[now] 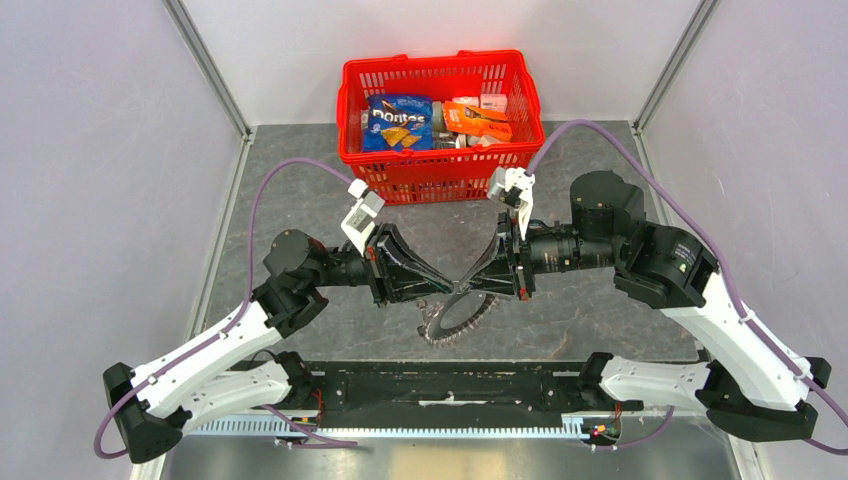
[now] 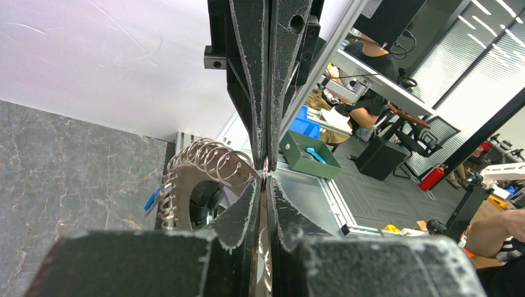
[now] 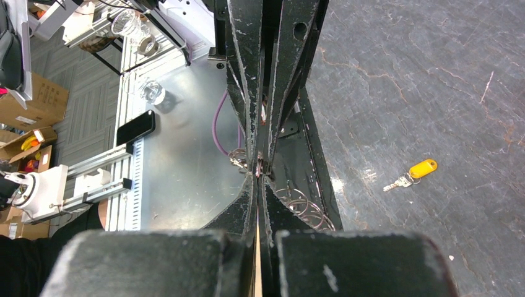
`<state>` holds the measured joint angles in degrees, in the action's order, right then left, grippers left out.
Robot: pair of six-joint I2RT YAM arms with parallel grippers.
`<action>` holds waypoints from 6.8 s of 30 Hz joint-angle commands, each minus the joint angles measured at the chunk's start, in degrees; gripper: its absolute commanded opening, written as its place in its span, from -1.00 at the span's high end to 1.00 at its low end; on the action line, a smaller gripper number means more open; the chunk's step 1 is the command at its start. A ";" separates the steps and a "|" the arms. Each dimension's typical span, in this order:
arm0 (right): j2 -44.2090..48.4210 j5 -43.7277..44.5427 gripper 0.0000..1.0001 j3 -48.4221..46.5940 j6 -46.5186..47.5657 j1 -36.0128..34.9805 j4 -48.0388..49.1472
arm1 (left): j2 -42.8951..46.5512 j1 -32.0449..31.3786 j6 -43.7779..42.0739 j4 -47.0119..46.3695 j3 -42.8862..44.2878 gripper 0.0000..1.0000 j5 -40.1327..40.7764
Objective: Put the keys on the keyring
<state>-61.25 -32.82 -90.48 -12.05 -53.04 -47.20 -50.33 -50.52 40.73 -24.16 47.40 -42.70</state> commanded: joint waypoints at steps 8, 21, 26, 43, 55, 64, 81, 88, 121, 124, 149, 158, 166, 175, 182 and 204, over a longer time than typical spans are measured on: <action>-0.17 -2.95 1.00 -2.12 -0.29 0.04 4.13 | -0.47 -0.01 2.60 -4.43 0.68 0.72 -2.48; -0.34 -2.03 1.00 -1.29 -0.19 0.04 5.23 | -0.56 0.06 2.68 -4.92 0.25 0.95 -3.15; 0.13 -1.90 1.00 -1.32 -0.32 0.09 5.21 | -0.04 0.05 2.25 -4.91 -0.20 0.96 -3.24; 5.00 0.98 0.05 -1.40 -2.09 0.04 3.95 | 0.79 0.09 6.47 -15.08 -2.29 0.95 -4.99; 4.47 6.31 -0.06 0.83 -0.18 0.04 1.65 | -2.22 0.03 23.05 -45.73 -4.95 0.96 -10.52; 2.01 11.28 -0.05 3.34 0.35 0.06 0.41 | -4.64 -0.01 32.88 -61.83 -5.13 0.96 -13.41; -0.53 15.78 -0.07 13.64 -0.60 0.04 6.59 | -4.08 -0.01 36.10 -64.43 -3.14 0.96 -11.04; -6.02 23.46 -0.07 19.24 -3.77 0.04 10.11 | -2.48 -0.01 34.52 -64.43 -4.98 0.96 -8.21; -35.68 31.58 -0.24 35.37 -3.52 0.04 43.16 | 2.15 -0.01 30.86 -59.78 -8.10 0.96 -8.36; -37.27 31.05 -0.25 35.81 -3.44 0.04 45.75 | 2.26 -0.01 30.72 -59.43 -8.10 0.96 -8.50; -40.61 30.00 0.00 35.72 -0.43 -2.03 45.40 | 4.28 -0.01 28.04 -55.27 -8.37 0.95 -8.98; -39.78 31.90 0.25 36.07 0.78 -3.64 43.67 | 4.09 -0.01 28.10 -55.27 -7.97 0.95 -8.99; -37.65 35.22 0.69 36.21 1.38 -4.71 41.89 | 4.19 0.00 28.09 -55.37 -8.24 0.96 -8.92; -34.08 36.15 1.00 35.81 0.98 -5.78 40.58 | 4.36 -0.01 27.97 -55.08 -8.54 0.96 -8.74; -23.87 35.94 1.00 36.63 0.31 -6.73 37.53 | 5.12 -0.01 26.52 -53.35 -8.72 0.95 -8.37; 9.57 26.43 1.00 30.95 5.26 -7.08 14.98 | 4.71 0.03 26.07 -52.24 -6.97 0.96 -8.17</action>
<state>-55.99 -3.01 -54.50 -9.50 -59.79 -28.18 -45.36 -50.50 68.86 -75.33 38.39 -52.62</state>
